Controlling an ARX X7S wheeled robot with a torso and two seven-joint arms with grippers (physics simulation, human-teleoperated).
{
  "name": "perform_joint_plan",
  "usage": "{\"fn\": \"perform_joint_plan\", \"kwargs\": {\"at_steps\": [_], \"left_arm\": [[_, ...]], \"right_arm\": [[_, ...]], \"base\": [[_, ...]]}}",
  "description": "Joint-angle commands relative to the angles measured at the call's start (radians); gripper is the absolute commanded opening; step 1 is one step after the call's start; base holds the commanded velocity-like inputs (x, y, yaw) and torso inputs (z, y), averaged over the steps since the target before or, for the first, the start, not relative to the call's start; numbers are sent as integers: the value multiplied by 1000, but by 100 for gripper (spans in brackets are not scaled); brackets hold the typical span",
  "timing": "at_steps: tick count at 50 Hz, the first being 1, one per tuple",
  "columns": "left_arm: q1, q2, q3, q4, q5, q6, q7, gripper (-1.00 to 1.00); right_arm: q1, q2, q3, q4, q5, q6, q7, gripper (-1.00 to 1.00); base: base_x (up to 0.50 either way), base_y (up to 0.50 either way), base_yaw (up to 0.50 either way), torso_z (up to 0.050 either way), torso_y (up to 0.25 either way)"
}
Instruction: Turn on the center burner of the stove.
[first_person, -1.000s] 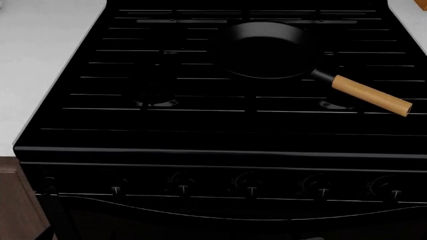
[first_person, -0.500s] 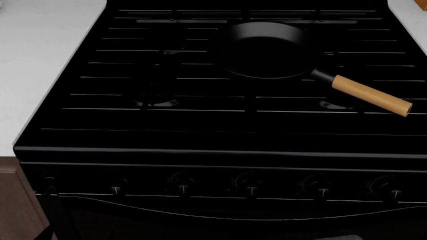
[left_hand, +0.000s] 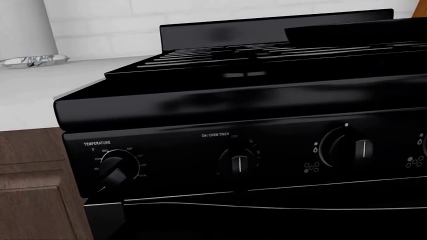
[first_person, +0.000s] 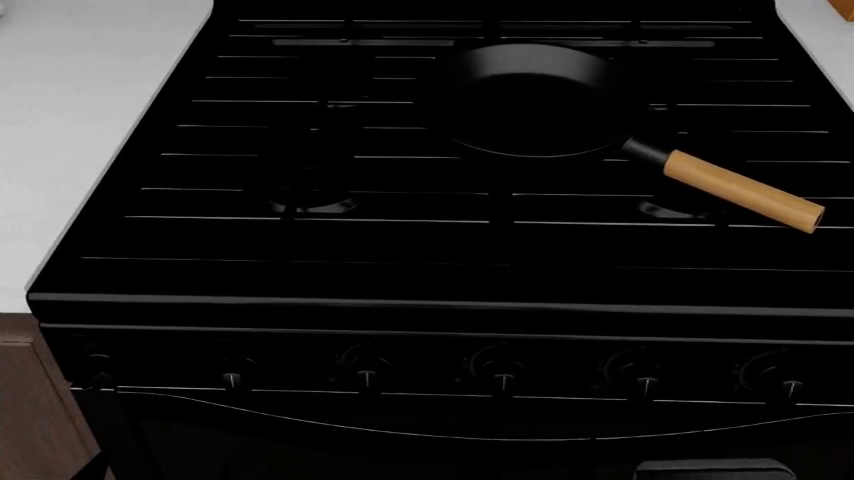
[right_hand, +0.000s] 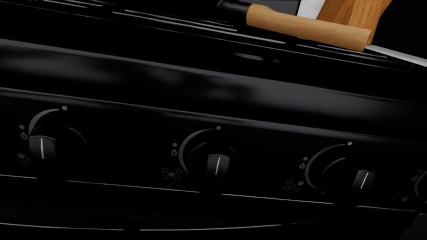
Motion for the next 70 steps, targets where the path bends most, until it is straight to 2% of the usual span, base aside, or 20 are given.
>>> {"fn": "perform_joint_plan", "kwargs": {"at_steps": [1, 27, 28, 56, 58, 62, 70], "left_arm": [[-10, 11, -16, -17, -7, -1, 1, 100], [-9, 1, 8, -17, -5, 9, -19, 100], [-5, -1, 13, -11, 13, 19, -28, 100], [-7, -11, 23, -12, 0, 16, -50, 100], [-11, -9, 24, -22, -5, 15, -49, 100], [-13, -11, 29, -27, -2, 20, -50, 100], [-15, -14, 33, -28, -4, 19, -54, 100]], "right_arm": [[9, -7, 24, 74, 0, -71, -17, 100], [104, -15, 7, 201, 4, -103, -33, 100], [124, -24, 3, 270, -1, -140, -38, 100], [158, -21, -4, 288, 6, -143, -37, 100], [228, -30, -20, 406, -20, -201, -42, 100], [261, -42, -26, 490, -20, -250, -55, 100], [278, -49, -35, 541, -21, -278, -66, 100]], "base": [[0, 0, 0, 0, 0], [0, 0, 0, 0, 0], [0, 0, 0, 0, 0], [0, 0, 0, 0, 0], [0, 0, 0, 0, 0], [0, 0, 0, 0, 0], [0, 0, 0, 0, 0]]}}
